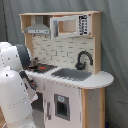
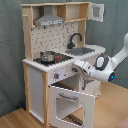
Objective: Play with the kitchen
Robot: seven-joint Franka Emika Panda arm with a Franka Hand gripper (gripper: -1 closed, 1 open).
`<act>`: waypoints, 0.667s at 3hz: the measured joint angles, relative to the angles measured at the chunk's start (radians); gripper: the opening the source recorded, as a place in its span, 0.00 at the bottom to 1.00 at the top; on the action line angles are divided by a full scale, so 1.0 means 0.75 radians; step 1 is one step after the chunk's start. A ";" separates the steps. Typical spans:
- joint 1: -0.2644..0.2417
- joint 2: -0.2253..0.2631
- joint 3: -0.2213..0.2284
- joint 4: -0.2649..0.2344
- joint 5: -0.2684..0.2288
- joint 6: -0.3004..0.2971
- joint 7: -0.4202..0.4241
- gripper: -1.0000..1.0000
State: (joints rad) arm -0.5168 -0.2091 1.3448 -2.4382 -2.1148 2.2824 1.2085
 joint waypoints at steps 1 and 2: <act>0.000 0.000 0.000 0.000 0.000 0.000 0.143 0.00; 0.000 0.000 0.000 -0.001 0.000 0.000 0.281 0.00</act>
State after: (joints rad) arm -0.5168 -0.2091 1.3449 -2.4388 -2.1149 2.2824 1.4194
